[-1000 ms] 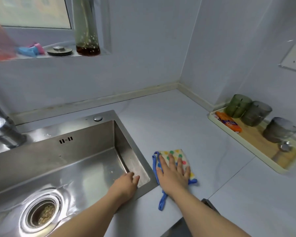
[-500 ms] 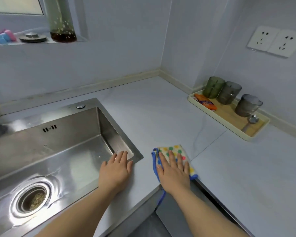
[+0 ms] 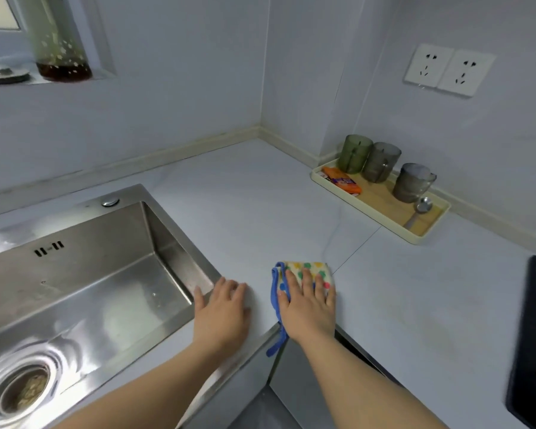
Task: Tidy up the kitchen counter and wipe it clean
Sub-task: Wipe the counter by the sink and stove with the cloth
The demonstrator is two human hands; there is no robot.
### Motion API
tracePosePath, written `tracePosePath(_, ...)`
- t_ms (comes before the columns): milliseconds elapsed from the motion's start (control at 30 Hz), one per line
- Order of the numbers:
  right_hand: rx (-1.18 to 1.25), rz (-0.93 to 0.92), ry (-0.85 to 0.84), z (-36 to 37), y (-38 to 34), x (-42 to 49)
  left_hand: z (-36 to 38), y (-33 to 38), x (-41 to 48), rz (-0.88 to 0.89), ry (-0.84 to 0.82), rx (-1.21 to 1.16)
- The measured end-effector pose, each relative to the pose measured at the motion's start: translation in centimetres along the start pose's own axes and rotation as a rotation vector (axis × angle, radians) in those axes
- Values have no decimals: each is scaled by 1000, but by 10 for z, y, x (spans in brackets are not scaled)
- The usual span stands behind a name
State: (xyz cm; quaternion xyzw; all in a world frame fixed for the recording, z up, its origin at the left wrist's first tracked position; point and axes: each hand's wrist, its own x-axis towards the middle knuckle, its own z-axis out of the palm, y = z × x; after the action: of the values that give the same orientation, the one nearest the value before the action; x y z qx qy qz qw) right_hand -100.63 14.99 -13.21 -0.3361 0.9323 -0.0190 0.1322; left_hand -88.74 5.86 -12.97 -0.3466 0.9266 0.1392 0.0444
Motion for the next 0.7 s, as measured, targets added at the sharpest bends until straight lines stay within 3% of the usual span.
tracePosePath(133,3,120,18,-7,16,6,-18,37,31,242,-111,-73)
tracePosePath(300,-20,433,53,-8,74,-16,-10,62,58,435,-258,60)
tracePosePath(367,1,432,161,0,61,-27,-6,74,65,456,-231,127)
tracePosePath(500,-29,199,82,21,45,-19,-1,102,81,450,-226,133)
tracePosePath(567,97,228,9,-6,57,-23,-1,107,90,499,-231,185)
tracePosePath(600,107,280,69,-11,74,-20,0,107,94,523,-237,202)
tracePosePath(700,131,518,-38,-23,117,-15,0,102,97,595,-238,251)
